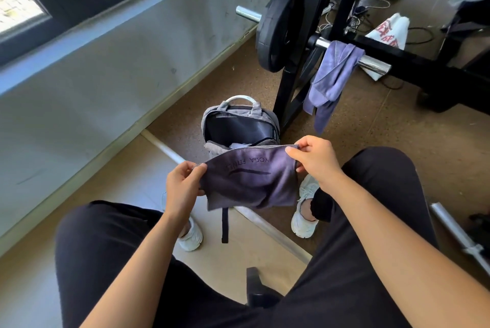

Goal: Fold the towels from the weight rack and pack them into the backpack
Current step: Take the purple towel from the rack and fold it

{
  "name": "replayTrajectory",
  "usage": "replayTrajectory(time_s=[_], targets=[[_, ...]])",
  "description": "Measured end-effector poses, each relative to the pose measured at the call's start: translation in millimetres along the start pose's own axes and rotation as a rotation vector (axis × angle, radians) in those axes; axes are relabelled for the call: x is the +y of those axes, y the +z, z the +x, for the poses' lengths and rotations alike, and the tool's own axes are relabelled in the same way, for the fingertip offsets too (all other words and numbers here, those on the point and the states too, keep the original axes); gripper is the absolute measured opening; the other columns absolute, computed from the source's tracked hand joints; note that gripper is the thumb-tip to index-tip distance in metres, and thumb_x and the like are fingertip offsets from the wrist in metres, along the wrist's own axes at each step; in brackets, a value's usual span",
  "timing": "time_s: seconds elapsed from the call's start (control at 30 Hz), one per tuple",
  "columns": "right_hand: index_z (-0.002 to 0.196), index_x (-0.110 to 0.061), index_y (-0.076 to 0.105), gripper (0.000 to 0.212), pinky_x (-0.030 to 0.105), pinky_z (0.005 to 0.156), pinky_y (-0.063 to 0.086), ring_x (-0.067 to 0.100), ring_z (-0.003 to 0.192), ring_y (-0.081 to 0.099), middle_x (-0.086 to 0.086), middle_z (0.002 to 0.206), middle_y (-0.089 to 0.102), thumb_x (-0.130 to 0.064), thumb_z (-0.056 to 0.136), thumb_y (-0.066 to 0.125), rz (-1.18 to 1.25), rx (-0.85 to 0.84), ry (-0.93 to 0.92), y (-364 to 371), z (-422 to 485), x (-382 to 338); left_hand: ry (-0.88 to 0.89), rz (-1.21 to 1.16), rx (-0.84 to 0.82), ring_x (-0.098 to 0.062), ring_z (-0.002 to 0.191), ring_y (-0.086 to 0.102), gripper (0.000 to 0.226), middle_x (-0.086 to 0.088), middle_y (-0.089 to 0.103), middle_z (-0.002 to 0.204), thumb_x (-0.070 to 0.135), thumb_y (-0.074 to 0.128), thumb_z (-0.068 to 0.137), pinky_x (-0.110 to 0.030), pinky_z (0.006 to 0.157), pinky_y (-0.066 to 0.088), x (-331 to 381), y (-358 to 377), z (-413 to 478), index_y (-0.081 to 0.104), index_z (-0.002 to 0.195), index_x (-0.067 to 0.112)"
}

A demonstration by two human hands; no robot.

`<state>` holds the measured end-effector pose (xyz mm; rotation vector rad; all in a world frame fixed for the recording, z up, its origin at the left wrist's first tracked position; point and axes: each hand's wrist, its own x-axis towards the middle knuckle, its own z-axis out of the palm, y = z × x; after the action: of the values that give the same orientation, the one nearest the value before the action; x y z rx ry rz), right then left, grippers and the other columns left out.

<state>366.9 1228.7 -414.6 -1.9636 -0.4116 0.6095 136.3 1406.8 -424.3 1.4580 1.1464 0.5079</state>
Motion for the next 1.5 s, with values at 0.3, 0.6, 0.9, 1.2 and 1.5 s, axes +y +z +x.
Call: replayTrajectory(time_s=[0.3,0.6,0.9,1.2,1.5], targets=[[0.08,-0.02,0.07,0.014,0.025,0.07,0.052,0.009,0.071,0.064,-0.004,0.073,0.071,-0.009,0.084,0.078,0.1,-0.281,-0.155,33.6,-30.1,-14.8,0.027,-0.137,-0.319,-0.014,0.06,0.064,0.015,-0.003,0.067,0.065,0.005,0.068,0.096,-0.028,0.064,0.058,12.2,36.6,-33.0,0.064,0.082,0.006],[0.099,-0.017,0.072,0.017,0.019,0.07,0.054,0.01,0.08,0.069,-0.004,0.086,0.072,-0.013,0.084,0.078,-0.099,-0.432,-0.297,41.5,-45.5,-22.0,0.013,-0.17,-0.371,-0.015,0.07,0.073,0.008,-0.009,0.077,0.076,0.007,0.075,0.09,-0.024,0.068,0.059,12.3,38.4,-35.1,0.079,0.084,0.008],[0.09,-0.016,0.058,0.027,0.014,0.064,0.038,0.004,0.075,0.05,-0.008,0.087,0.053,-0.004,0.075,0.077,-0.294,-0.334,-0.5,57.9,-46.7,-17.9,0.216,-0.133,-0.369,-0.012,0.074,0.069,0.011,-0.007,0.079,0.08,0.008,0.074,0.092,-0.028,0.072,0.056,4.1,42.8,-38.8,0.083,0.086,0.007],[0.093,-0.009,0.068,0.014,0.023,0.074,0.049,0.006,0.075,0.061,-0.003,0.082,0.068,-0.004,0.084,0.077,-0.016,-0.318,-0.293,34.8,-25.5,-16.1,0.324,0.016,-0.11,-0.009,0.083,0.063,0.046,0.0,0.074,0.098,0.005,0.06,0.073,-0.02,0.067,0.048,15.3,4.3,-8.0,0.073,0.113,0.025],[0.091,-0.017,0.066,0.02,0.028,0.079,0.05,0.011,0.082,0.064,0.001,0.085,0.07,0.001,0.087,0.072,0.139,-0.311,-0.254,18.8,-21.5,-17.3,0.545,0.571,-0.641,-0.013,0.14,0.039,0.126,0.007,0.04,0.152,0.057,0.093,0.059,-0.031,0.116,0.034,-21.2,19.4,-10.4,0.022,0.161,0.034]])
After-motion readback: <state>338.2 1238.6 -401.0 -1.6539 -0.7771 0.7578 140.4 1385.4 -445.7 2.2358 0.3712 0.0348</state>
